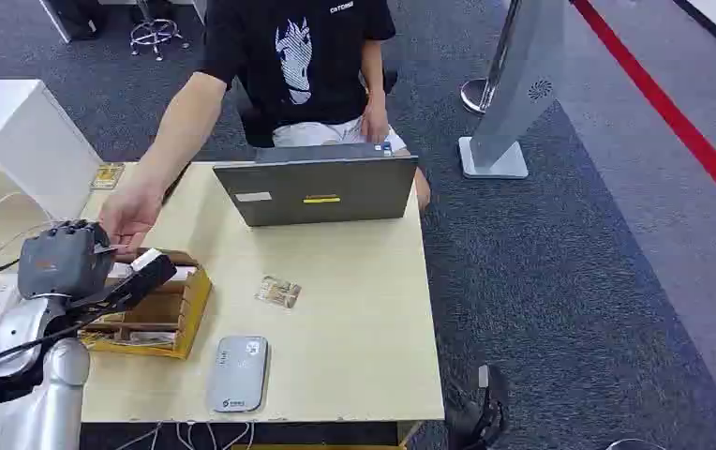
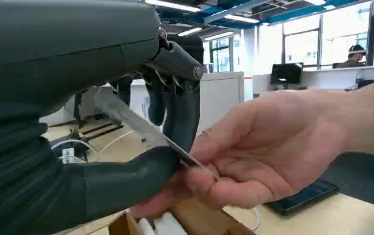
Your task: Pass the card to the sensor for recognition and then transmit it.
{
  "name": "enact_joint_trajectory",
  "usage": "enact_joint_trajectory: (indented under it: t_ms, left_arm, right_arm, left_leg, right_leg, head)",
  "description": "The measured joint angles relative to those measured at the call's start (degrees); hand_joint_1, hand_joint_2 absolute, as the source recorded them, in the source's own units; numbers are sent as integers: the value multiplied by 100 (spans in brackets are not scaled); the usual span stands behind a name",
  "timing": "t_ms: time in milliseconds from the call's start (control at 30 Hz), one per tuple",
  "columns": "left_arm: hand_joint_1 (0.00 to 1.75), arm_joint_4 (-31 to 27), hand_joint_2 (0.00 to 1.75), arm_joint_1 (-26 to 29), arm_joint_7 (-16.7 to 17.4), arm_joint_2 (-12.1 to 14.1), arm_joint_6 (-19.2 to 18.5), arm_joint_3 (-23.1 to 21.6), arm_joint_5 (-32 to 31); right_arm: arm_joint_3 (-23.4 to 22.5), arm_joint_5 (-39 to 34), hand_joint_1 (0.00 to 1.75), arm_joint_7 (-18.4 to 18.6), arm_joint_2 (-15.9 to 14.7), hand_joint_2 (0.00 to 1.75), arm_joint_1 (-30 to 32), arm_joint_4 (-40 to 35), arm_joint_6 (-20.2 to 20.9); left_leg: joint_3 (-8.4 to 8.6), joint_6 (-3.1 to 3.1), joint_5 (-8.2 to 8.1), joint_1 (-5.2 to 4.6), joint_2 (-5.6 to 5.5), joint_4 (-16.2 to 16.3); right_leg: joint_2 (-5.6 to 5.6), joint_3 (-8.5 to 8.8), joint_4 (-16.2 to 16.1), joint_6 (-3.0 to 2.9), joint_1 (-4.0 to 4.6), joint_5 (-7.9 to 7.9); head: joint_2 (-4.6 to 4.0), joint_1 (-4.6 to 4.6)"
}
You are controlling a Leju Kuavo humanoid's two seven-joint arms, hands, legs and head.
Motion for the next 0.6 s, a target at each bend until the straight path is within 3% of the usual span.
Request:
enact_joint_trajectory:
  t_ms: [133,300,600]
  left_arm:
    - [175,-81,175,49,-46,-18,70,-50,55]
    - [175,-591,175,358,-160,-149,239,-236,129]
    - [175,-1696,175,1341,-356,-367,442,-1130,83]
  right_arm:
    - [0,0,0,-26,9,175,1,0,-26]
    - [-2,-18,0,-85,11,175,7,0,-48]
    - [-33,-33,0,-210,11,175,49,0,-68]
  left_leg:
    - [0,-1,0,0,2,0]
    - [-1,0,0,-1,6,0]
    - [-2,-1,-2,-3,4,0]
  right_leg:
    - [2,0,2,-1,0,1]
    - [6,-2,1,-1,-1,1]
    - [3,-2,-3,-1,-1,0]
  head:
    - [0,0]
    - [0,-2]
    - [0,0]
